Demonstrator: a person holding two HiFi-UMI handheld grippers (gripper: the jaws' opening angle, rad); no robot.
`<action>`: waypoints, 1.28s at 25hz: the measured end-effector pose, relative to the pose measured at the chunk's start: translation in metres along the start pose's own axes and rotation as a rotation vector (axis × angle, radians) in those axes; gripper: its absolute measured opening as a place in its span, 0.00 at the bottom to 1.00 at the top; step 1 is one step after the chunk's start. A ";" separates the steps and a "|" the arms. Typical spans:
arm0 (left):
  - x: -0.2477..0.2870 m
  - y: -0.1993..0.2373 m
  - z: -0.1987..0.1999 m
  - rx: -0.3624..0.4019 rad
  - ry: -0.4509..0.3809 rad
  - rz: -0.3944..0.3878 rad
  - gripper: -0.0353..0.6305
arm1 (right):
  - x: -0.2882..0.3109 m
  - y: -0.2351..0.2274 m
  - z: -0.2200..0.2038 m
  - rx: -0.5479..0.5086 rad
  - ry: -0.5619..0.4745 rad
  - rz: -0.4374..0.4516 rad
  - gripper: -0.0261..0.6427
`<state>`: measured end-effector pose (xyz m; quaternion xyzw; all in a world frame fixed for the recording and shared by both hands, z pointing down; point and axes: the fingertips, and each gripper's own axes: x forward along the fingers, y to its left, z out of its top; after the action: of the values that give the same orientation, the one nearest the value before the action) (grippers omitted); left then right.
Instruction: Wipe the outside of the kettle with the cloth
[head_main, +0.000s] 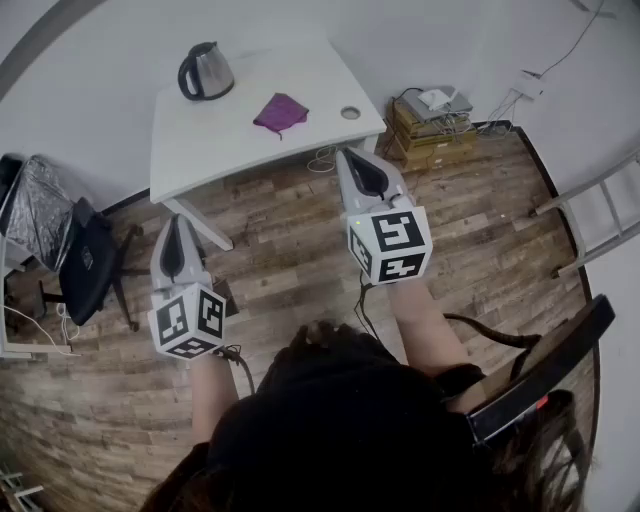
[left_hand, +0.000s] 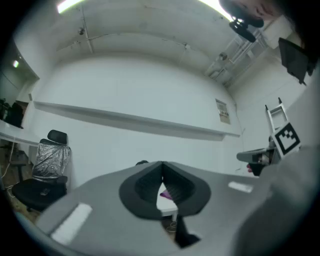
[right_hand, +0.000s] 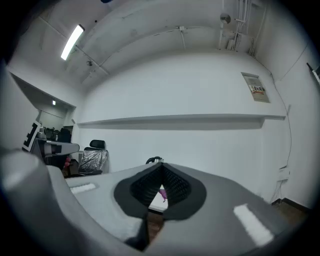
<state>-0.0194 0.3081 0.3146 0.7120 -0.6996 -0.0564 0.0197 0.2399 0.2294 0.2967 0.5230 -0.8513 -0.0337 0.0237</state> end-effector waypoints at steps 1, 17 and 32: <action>0.001 -0.001 0.000 -0.001 0.000 -0.001 0.06 | 0.000 -0.001 -0.001 0.004 0.003 -0.001 0.04; 0.002 -0.033 -0.002 0.025 -0.041 -0.004 0.06 | -0.006 -0.027 -0.014 0.054 -0.025 0.062 0.04; 0.061 0.012 -0.024 0.030 -0.006 -0.019 0.06 | 0.075 -0.015 -0.045 0.062 0.045 0.115 0.04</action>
<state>-0.0277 0.2456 0.3362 0.7186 -0.6937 -0.0482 0.0065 0.2222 0.1542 0.3407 0.4741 -0.8800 0.0058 0.0284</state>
